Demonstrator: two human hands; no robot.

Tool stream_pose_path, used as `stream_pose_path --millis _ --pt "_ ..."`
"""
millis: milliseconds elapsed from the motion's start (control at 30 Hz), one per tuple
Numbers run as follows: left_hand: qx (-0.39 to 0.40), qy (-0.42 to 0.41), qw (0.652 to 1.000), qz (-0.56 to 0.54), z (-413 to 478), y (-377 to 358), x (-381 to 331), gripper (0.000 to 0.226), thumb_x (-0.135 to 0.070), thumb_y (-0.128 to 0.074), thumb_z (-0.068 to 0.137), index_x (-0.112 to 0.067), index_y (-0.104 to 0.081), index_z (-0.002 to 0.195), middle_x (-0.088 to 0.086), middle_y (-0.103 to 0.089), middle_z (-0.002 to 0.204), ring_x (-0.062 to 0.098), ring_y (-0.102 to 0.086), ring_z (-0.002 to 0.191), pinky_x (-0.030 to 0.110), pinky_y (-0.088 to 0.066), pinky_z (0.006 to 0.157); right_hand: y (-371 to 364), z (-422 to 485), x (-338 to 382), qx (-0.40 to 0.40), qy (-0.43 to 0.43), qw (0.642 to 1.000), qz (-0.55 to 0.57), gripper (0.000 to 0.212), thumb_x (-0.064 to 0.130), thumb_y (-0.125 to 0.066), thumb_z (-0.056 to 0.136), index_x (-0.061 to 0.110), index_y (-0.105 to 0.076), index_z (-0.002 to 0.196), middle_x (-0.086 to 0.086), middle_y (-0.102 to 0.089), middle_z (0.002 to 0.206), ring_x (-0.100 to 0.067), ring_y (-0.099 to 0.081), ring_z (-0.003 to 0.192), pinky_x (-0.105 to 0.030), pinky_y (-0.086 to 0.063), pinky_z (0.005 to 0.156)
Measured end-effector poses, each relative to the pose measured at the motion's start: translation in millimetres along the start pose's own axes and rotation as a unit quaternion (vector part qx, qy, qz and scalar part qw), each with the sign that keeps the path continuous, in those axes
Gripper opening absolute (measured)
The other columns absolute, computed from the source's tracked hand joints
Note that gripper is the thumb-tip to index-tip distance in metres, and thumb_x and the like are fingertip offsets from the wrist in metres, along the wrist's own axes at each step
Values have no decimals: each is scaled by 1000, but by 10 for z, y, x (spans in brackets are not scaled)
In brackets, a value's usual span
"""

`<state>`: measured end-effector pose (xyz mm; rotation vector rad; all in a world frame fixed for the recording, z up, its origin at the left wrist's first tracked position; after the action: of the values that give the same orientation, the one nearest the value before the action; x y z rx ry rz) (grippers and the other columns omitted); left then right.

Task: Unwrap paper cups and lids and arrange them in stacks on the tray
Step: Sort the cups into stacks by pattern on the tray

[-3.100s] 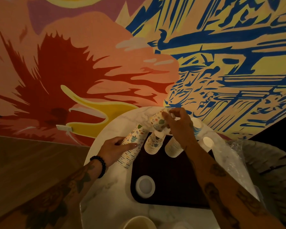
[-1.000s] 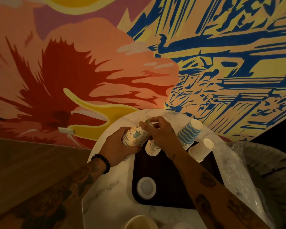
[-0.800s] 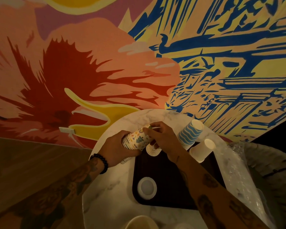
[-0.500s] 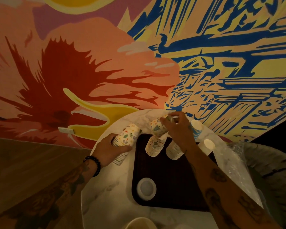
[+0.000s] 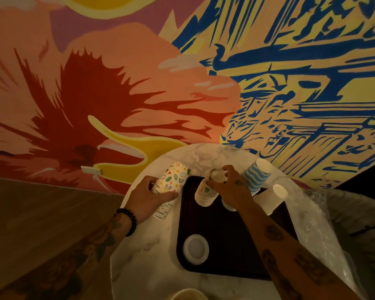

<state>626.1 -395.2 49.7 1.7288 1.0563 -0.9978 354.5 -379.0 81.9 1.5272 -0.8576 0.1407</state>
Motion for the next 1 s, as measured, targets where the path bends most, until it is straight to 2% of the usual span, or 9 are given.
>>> stream_pose_path --millis 133,200,267,333,400,533,733,867,1000 --pt "7 -11 1000 27 19 -50 -9 65 -41 -89 67 -21 -53 117 -6 -65 109 13 -66 95 37 -57 85 171 -108 66 -53 11 997 57 54 51 -65 91 23 -47 133 -3 -55 125 -22 -58 110 -31 -49 76" --pt "9 -26 999 42 16 -96 -54 62 -40 -90 67 -20 -54 113 -6 -65 107 11 -65 93 30 -55 77 230 -158 166 -64 30 993 99 46 54 -63 92 25 -50 125 1 -60 114 -18 -61 100 -29 -51 72" --pt "12 -41 997 56 2 -150 -103 59 -39 -90 66 -19 -54 108 -7 -65 105 8 -64 90 22 -50 69 161 -212 269 -11 32 988 151 42 57 -64 90 28 -53 119 4 -64 108 -15 -66 89 -25 -52 62" --pt "23 -60 995 76 -15 -214 -143 60 -40 -91 65 -20 -52 107 -9 -64 103 5 -63 88 19 -48 66 17 -270 335 59 28 979 191 42 57 -66 88 29 -55 117 3 -67 108 -13 -68 76 -19 -48 51" --pt "30 -84 991 97 -32 -274 -186 62 -42 -91 63 -22 -52 106 -11 -64 102 2 -63 86 16 -49 65 -81 -327 374 94 27 973 207 42 55 -67 88 28 -56 118 3 -68 108 -13 -67 68 -18 -45 46" --pt "40 -116 987 109 -68 -334 -241 63 -41 -92 60 -24 -54 107 -13 -64 101 -2 -62 84 11 -49 62 -160 -369 347 87 17 967 240 38 48 -70 89 25 -58 117 0 -71 102 -12 -65 62 -26 -48 47" --pt "45 -112 987 106 -60 -292 -185 61 -39 -92 62 -20 -54 106 -11 -64 102 -1 -62 86 12 -48 65 -86 -359 348 81 9 957 277 34 39 -71 91 23 -57 118 -3 -69 105 -12 -66 62 -26 -50 48" --pt "23 -87 992 85 -40 -201 -113 56 -37 -90 66 -19 -55 106 -10 -64 100 2 -62 85 13 -44 63 289 -243 359 -19 21 954 297 36 36 -71 91 22 -55 120 -4 -68 111 -13 -67 66 -28 -54 53" --pt "-2 -51 998 46 14 -105 -3 57 -38 -90 67 -19 -56 108 -6 -65 103 10 -64 90 22 -47 69 623 -141 345 -129 39 968 213 44 42 -76 85 29 -50 118 4 -64 111 -18 -69 89 -37 -60 73"
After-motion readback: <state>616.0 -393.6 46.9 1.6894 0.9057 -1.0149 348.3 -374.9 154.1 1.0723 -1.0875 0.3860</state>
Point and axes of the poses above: each hand's wrist, its own z-axis towards the middle knuckle, its own y-axis out of the back of the hand, x = y × z, the point moved 8 cm from there along z, towards the middle knuckle
